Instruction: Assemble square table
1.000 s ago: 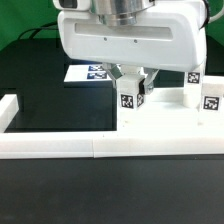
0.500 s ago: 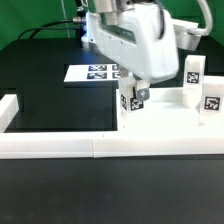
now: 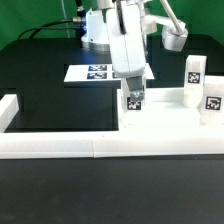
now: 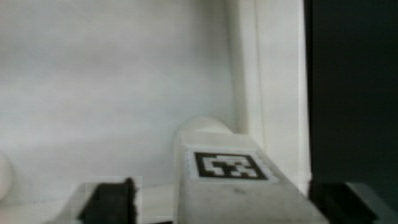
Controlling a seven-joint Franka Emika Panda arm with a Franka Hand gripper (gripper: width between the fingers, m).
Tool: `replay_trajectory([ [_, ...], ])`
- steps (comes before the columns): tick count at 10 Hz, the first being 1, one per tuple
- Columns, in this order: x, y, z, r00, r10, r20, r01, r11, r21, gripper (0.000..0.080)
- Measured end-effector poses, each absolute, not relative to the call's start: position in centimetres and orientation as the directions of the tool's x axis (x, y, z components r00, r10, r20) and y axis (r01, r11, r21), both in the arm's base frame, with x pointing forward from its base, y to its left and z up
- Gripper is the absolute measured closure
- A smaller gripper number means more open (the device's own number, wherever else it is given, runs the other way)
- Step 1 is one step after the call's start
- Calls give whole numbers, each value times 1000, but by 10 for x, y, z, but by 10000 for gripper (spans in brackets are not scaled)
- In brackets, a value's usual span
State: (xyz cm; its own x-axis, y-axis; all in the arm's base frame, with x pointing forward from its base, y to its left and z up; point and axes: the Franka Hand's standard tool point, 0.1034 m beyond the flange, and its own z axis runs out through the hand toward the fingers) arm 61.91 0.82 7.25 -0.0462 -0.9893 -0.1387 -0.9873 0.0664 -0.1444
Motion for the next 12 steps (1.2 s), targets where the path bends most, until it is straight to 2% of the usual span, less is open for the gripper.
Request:
replay_trajectory([
  [1,615,7,72,169,-978,-125,-978,-151,-145,234],
  [2,615,2,72,340,-935,-101,-932,-321,-167,167],
  [5,616,2,71,500,-864,-65,-857,-482,-183,151],
  [6,616,1,71,624,-781,-33,-773,-609,-178,151],
  [7,618,5,70,826,-564,7,-559,-821,-118,151],
  [8,625,11,71,900,-436,19,-432,-897,-95,151],
  [11,623,8,70,886,-463,17,-459,-883,-92,177],
  [12,623,8,70,883,-470,16,-467,-880,-93,355],
])
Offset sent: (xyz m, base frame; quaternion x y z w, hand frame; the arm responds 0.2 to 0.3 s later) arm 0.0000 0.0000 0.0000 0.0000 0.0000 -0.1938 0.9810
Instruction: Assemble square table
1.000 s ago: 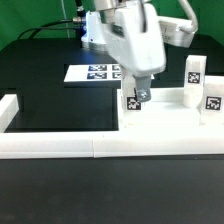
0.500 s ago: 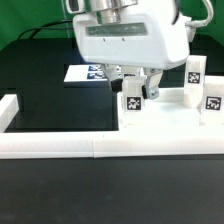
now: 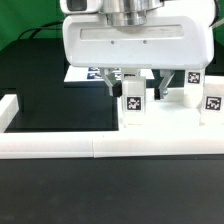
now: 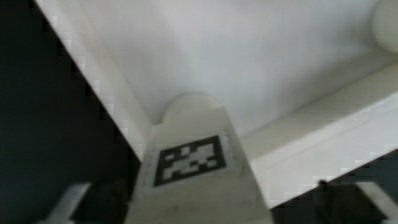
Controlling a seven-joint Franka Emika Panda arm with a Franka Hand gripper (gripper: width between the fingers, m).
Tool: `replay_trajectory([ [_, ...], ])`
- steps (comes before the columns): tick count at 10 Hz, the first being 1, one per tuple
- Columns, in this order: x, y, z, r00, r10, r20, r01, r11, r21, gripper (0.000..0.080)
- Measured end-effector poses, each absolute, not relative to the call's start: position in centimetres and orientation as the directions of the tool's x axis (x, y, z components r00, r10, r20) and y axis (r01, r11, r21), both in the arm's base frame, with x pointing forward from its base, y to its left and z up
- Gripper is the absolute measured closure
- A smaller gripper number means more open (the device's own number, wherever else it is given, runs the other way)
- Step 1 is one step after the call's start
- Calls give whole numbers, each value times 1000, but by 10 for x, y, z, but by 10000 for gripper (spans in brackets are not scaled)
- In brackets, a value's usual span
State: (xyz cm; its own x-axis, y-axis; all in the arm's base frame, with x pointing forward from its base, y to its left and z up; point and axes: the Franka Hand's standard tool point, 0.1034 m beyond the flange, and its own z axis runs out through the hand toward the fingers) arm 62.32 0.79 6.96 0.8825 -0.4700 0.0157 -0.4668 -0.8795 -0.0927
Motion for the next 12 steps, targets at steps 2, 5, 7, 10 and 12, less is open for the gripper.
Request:
replay_trajectory([
  [2,623,8,69,807,-591,1,-588,-803,-95,508],
  [5,625,10,72,347,-935,-70,-938,-344,-50,506],
  [7,626,16,69,-167,-976,-138,-984,173,-37,506],
  [10,626,14,68,-304,-938,-165,-949,314,-35,506],
  [12,624,15,66,24,-989,-143,-997,-12,-81,253],
])
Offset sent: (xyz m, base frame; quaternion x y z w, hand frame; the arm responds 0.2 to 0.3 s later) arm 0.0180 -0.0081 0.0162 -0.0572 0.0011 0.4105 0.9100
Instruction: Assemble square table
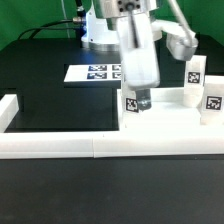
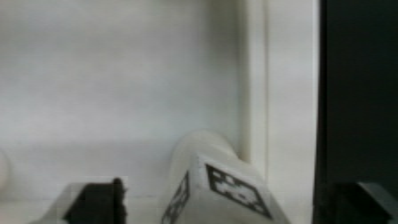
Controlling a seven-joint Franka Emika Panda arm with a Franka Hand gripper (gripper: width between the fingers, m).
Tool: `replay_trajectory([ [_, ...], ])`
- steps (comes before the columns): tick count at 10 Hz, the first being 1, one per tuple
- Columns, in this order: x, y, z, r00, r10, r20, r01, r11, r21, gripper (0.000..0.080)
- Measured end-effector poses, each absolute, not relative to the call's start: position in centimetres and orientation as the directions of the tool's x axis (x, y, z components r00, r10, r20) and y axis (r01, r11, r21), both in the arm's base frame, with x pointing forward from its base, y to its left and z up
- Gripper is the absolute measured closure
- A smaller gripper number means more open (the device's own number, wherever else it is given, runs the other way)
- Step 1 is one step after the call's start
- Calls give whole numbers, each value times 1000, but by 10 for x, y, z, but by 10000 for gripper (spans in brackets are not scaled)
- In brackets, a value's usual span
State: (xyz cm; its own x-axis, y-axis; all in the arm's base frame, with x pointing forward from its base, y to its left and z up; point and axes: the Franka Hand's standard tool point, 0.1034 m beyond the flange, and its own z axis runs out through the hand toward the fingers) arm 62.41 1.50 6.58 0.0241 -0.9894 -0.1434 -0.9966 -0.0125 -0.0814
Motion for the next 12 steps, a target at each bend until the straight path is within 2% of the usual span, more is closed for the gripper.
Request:
replay_trajectory([
  [1,618,18,64,266,-954,-135,-963,-258,-76,182],
  [2,619,18,64,299,-945,-130,-953,-290,-83,182],
  [3,619,16,64,418,-901,-114,-908,-409,-94,156],
  [5,618,15,64,560,-823,-97,-827,-551,-109,151],
  [6,619,11,66,754,-655,-52,-656,-750,-85,150],
  [7,622,9,69,821,-570,-28,-571,-817,-79,150],
  [8,621,10,67,787,-616,-37,-617,-783,-79,150],
  [9,621,10,67,781,-623,-38,-624,-777,-78,274],
  [10,621,10,67,776,-630,-38,-631,-772,-77,274],
  [11,621,10,67,746,-665,-42,-666,-742,-75,461],
  [12,621,10,67,706,-707,-47,-708,-702,-72,511],
])
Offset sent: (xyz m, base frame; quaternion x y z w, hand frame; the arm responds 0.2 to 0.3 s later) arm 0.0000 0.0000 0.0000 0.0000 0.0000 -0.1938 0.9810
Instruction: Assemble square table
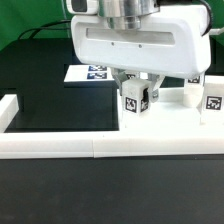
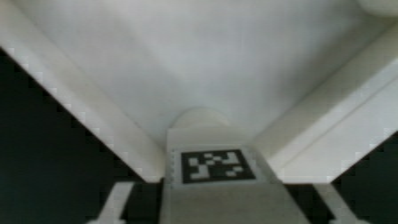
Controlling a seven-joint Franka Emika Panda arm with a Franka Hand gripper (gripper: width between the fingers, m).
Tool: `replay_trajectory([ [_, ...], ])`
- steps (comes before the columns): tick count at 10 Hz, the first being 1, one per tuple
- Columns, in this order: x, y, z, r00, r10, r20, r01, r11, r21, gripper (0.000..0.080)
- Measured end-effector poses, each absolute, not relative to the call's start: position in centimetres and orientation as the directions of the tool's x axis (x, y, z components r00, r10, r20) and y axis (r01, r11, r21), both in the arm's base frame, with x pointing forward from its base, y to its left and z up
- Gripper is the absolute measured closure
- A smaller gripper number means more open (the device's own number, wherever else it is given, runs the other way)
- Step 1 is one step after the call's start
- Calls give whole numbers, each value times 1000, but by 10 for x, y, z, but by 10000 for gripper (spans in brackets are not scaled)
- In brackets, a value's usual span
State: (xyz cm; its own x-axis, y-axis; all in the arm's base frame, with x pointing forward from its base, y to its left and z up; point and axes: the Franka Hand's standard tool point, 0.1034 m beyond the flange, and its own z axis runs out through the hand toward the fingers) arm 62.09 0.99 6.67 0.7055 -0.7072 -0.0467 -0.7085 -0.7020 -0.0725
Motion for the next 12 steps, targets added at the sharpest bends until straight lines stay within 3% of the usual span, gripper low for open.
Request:
replay_trajectory([
  [3,621,10,67,556,-829,-60,-831,-553,-63,511],
  [4,622,11,68,391,-918,-67,-920,-388,-52,511],
  [6,623,8,66,-139,-981,-136,-983,154,-103,511],
  [7,622,5,66,-287,-939,-188,-944,311,-109,509],
  [10,623,6,66,-343,-919,-193,-926,366,-97,508],
  [11,622,7,66,-264,-947,-182,-952,287,-109,314],
  [12,622,8,66,-56,-985,-162,-987,79,-137,187],
])
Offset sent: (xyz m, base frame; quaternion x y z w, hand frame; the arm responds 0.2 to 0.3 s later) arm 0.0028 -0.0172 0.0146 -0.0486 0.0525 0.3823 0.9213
